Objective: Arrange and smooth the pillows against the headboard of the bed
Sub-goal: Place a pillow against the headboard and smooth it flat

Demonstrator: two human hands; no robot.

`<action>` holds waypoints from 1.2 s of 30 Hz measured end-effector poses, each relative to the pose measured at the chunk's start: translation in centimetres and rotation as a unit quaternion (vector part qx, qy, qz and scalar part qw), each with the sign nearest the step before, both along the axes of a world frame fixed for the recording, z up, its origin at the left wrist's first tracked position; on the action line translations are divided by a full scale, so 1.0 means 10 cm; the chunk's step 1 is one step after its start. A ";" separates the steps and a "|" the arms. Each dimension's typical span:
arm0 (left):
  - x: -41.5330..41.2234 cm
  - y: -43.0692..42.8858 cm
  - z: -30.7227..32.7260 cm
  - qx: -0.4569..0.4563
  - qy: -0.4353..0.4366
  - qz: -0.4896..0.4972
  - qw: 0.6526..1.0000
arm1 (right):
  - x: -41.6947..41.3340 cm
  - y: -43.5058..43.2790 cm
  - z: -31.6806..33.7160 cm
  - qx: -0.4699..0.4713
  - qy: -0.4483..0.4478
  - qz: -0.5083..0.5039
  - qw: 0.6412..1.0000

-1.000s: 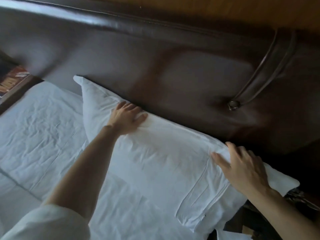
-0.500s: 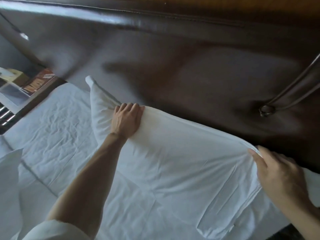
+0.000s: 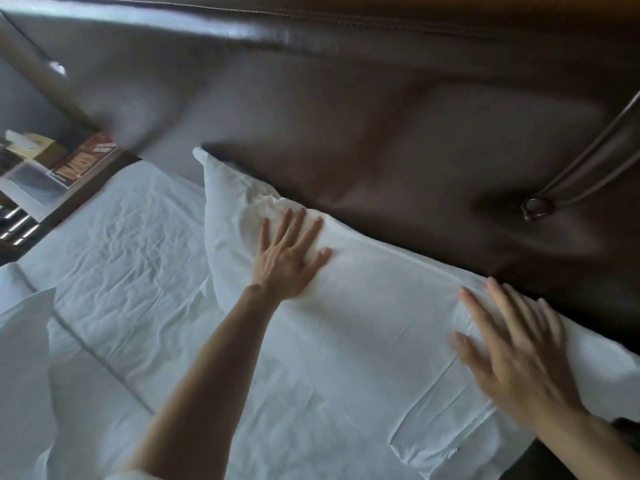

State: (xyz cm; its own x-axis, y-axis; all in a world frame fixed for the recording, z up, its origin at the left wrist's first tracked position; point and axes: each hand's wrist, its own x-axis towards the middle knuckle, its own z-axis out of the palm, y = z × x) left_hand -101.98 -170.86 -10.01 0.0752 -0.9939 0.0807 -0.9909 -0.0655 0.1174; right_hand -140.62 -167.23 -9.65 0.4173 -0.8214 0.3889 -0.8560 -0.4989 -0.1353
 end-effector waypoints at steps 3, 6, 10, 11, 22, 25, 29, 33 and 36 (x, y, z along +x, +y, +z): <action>-0.25 0.07 -0.01 0.022 0.027 0.056 0.998 | -0.03 0.03 -0.01 0.061 0.039 -0.019 0.997; -0.65 0.19 0.02 0.030 0.075 0.096 0.992 | -0.08 0.03 0.03 0.111 0.067 -0.017 0.991; -1.21 0.52 0.09 0.065 0.121 0.095 0.986 | -0.11 0.04 0.21 0.180 0.100 -0.001 0.979; -1.36 0.63 0.10 0.077 0.123 0.088 0.986 | -0.13 0.05 0.26 0.198 0.108 0.001 0.974; -2.62 2.17 0.39 0.167 0.103 0.092 0.976 | -0.70 0.57 0.59 0.282 0.170 0.069 0.942; -2.91 2.60 0.45 0.161 0.088 0.136 0.974 | -0.92 0.78 0.66 0.287 0.179 0.097 0.936; -3.27 3.12 0.49 0.140 0.067 0.195 0.968 | -1.21 1.08 0.66 0.275 0.191 0.129 0.933; -3.65 3.60 0.50 0.123 0.053 0.250 0.959 | -1.48 1.38 0.61 0.255 0.208 0.171 0.928; -3.94 3.94 0.46 0.120 0.072 0.287 0.948 | -1.61 1.60 0.56 0.244 0.221 0.198 0.923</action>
State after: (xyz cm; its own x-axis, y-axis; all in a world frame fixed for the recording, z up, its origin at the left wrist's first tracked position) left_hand -141.36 -131.47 -5.39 0.6014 -0.7748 -0.1950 -0.7592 -0.6302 0.1626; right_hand -156.69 -151.22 -4.02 0.7518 -0.6023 -0.2684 -0.6448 -0.7567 -0.1079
